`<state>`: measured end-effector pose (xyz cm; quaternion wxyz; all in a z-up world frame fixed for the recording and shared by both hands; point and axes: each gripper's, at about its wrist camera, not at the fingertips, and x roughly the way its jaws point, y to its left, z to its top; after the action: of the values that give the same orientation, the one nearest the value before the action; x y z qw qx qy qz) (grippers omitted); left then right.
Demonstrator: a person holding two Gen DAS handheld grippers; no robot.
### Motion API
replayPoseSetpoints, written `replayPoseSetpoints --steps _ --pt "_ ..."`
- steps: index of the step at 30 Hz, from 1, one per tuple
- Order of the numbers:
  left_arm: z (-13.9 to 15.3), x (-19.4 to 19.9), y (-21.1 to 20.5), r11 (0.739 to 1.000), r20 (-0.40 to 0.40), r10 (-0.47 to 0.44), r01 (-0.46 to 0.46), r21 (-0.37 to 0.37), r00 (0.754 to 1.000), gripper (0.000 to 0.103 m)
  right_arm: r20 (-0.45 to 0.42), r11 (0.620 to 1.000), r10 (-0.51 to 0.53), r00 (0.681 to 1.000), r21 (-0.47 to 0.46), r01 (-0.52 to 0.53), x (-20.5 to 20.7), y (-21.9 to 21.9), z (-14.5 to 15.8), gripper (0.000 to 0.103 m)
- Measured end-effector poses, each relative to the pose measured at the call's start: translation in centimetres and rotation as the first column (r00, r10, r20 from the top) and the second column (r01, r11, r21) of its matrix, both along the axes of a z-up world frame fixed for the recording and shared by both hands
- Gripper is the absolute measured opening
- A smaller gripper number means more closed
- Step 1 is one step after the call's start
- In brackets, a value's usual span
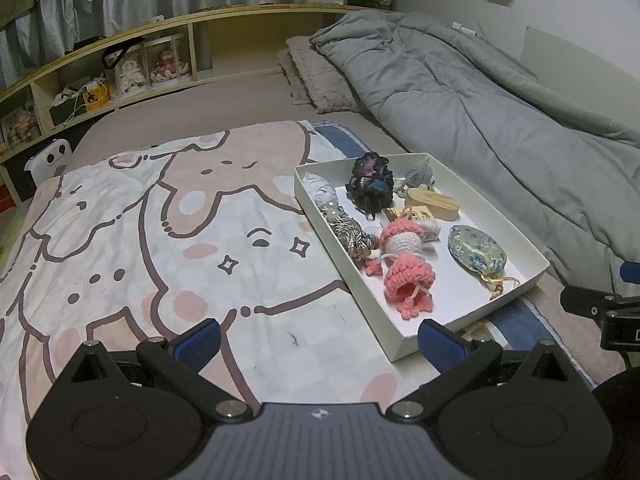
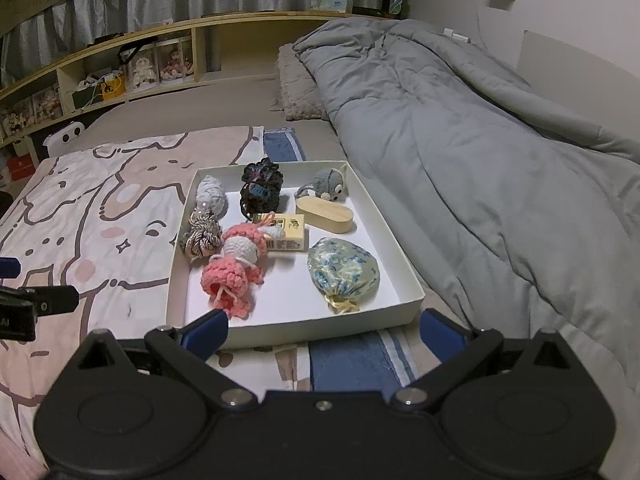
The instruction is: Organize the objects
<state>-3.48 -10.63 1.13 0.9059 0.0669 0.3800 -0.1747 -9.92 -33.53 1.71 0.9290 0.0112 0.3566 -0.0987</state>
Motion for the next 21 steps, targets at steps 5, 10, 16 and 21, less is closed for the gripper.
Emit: replayPoseSetpoints --steps 5,10,16,21 --pt "-0.05 0.03 0.0 1.0 -0.001 0.0 0.0 -0.006 1.0 0.103 -0.002 1.0 0.001 1.0 0.002 -0.001 0.0 -0.05 -0.03 0.103" --pt "-0.11 0.01 0.04 1.0 -0.002 0.002 -0.002 -0.009 1.0 0.103 -0.003 1.0 0.001 1.0 0.002 -0.001 -0.05 0.01 -0.06 0.103" --pt "-0.09 0.05 0.15 1.0 -0.008 0.008 -0.008 -0.014 1.0 0.103 -0.004 1.0 0.0 1.0 0.002 0.0 -0.04 -0.01 -0.05 0.103" --pt "-0.05 0.07 0.23 1.0 -0.014 0.016 -0.016 -0.017 1.0 0.103 -0.004 1.0 0.0 1.0 0.003 0.0 -0.05 -0.02 -0.08 0.103"
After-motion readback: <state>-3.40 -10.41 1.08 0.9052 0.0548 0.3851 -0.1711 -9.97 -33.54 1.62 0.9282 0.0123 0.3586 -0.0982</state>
